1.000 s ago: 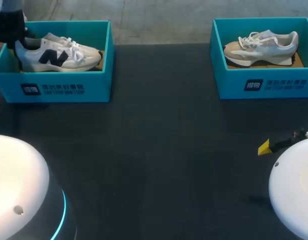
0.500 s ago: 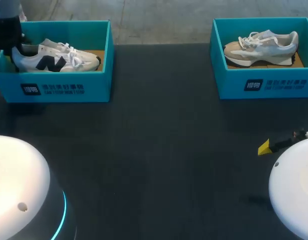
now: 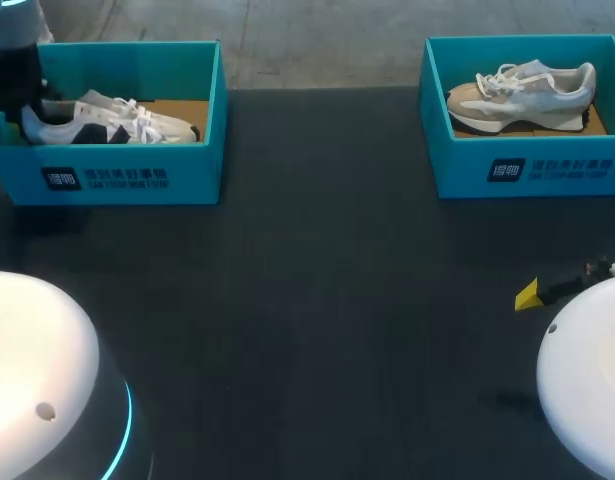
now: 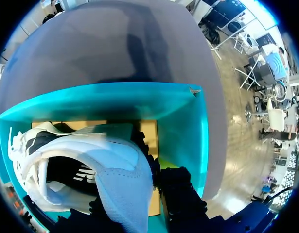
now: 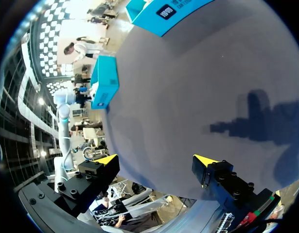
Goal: Take the shoe out of the shoebox, open the shoe tongue, remove and reinsert the insole, then place the shoe into the shoebox
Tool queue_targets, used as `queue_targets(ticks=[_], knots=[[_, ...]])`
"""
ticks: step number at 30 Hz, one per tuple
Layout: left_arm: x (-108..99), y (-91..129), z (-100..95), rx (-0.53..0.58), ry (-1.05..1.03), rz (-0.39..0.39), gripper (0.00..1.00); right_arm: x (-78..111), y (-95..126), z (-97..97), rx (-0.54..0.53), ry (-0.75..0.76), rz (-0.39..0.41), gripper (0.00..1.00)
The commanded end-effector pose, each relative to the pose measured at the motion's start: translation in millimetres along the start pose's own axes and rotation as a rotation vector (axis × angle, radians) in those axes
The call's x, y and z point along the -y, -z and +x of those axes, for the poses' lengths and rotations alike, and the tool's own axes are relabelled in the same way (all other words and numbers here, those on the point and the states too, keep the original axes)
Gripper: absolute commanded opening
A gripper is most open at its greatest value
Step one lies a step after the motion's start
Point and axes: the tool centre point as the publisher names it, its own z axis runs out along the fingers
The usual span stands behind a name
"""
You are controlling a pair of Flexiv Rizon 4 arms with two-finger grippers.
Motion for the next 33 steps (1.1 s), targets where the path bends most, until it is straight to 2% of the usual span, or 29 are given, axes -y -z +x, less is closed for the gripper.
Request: queue_targets(ticks=[1, 14, 33], knots=[[-1.5, -6.2, -2.5, -0.01, 0.003, 0.002, 0.0, 6.9, 3.2, 0.8, 0.004, -0.002, -0.01, 1.0], [-3.3, -25.5, -4.3, -0.013, 0.027, 0.03, 0.0, 6.9, 3.2, 0.8, 0.004, -0.002, -0.01, 1.0], [-4.9, -29.7, -7.4, 0.029, 0.002, 0.012, 0.0, 6.9, 3.2, 0.8, 0.004, -0.002, -0.01, 1.0]])
